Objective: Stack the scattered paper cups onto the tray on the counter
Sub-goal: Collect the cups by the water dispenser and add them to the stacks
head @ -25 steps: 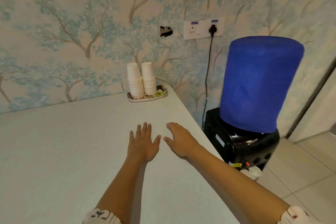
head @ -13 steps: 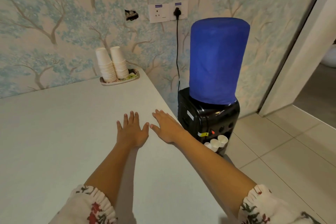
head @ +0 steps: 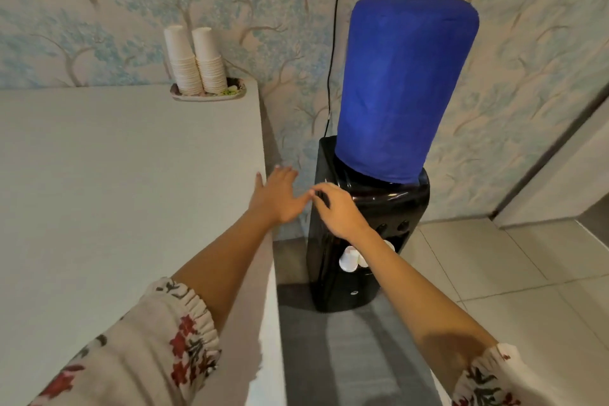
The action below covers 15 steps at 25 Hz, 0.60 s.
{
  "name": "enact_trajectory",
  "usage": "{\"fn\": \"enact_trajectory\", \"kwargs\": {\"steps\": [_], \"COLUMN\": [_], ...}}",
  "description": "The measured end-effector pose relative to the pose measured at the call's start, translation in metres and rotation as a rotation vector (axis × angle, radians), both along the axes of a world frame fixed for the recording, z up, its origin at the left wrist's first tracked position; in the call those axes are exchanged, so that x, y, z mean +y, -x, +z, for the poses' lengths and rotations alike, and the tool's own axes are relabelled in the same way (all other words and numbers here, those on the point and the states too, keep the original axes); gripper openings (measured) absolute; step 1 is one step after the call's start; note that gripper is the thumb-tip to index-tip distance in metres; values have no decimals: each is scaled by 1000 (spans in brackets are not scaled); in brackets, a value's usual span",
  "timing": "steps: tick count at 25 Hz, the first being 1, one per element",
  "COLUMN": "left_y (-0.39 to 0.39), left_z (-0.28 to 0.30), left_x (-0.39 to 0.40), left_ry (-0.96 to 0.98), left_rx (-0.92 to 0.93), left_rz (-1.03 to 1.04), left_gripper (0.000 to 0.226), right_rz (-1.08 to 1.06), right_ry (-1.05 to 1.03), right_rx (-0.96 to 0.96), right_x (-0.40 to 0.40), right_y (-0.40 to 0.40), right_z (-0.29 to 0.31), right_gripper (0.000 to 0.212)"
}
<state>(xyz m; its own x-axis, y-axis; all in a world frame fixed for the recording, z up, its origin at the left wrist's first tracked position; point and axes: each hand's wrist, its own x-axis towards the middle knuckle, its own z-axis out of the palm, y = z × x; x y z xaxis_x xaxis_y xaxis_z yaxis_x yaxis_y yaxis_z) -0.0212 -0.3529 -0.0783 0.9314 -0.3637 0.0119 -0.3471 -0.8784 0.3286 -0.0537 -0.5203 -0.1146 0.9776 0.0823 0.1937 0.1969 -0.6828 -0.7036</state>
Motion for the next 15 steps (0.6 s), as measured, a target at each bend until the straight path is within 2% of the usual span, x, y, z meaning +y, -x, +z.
{"fn": "enact_trajectory", "kwargs": {"steps": [5, 11, 15], "left_y": [14, 45, 46], "left_z": [-31, -139, -214], "left_x": [-84, -132, -140], "left_ry": [170, 205, 202], "left_rx": [56, 300, 438], "left_rz": [-47, 121, 251], "left_gripper": [64, 63, 64], "right_rz": [-54, -62, -39], "right_ry": [-23, 82, 224], "right_rx": [102, 355, 480], "right_x": [-76, -115, -130], "right_y": [11, 23, 16], "right_z": [-72, -179, -251], "right_gripper": [20, 21, 37]}}
